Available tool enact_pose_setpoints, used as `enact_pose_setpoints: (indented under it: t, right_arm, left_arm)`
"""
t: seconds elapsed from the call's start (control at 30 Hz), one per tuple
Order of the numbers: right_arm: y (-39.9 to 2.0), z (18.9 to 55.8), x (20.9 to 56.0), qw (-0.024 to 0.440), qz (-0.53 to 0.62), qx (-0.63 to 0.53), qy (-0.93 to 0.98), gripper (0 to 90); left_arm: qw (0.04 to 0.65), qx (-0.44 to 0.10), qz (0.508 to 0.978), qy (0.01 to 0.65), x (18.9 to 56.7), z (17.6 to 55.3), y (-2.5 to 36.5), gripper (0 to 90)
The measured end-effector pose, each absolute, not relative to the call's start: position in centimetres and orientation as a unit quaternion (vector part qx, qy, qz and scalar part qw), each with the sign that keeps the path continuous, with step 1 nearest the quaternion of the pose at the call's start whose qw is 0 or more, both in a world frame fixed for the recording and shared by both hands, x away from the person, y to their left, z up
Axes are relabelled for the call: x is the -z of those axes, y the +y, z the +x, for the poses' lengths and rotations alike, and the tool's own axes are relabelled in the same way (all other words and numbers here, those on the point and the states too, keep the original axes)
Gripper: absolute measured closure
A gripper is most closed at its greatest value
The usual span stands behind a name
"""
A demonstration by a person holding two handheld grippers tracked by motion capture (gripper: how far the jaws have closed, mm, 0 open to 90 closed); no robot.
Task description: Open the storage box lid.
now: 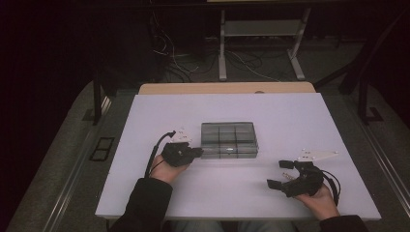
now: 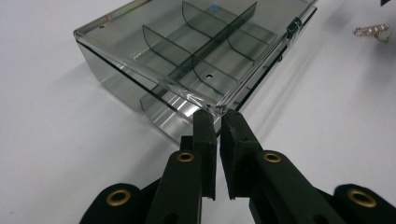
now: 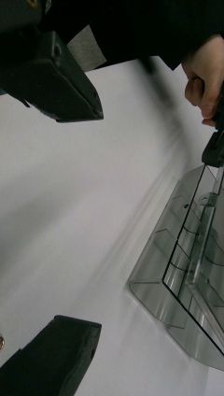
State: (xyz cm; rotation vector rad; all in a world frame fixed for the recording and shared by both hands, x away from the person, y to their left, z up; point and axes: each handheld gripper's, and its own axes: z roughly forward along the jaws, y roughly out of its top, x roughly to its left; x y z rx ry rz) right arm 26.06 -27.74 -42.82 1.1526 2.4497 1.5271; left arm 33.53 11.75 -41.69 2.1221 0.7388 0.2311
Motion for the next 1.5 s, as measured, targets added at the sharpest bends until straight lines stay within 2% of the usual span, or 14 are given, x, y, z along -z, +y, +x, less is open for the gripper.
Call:
enact_pose_setpoints:
  t: [0.37, 0.97, 1.5]
  right_arm:
    - [-27.7, 26.4, 42.2, 0.027, 0.365, -0.477, 0.799, 0.4]
    - [-25.8, 28.8, 39.6, 0.046, 0.342, -0.474, 0.810, 0.5]
    - [-25.3, 31.5, 38.0, 0.045, 0.340, -0.477, 0.809, 0.5]
  left_arm:
    - [0.453, -0.096, 0.836, 0.294, 41.0, 33.8, 11.8, 88.9]
    - [0.468, -0.085, 0.831, 0.289, 39.0, 34.6, 11.8, 89.1]
    - [0.481, -0.086, 0.823, 0.290, 37.6, 35.1, 11.8, 89.1]
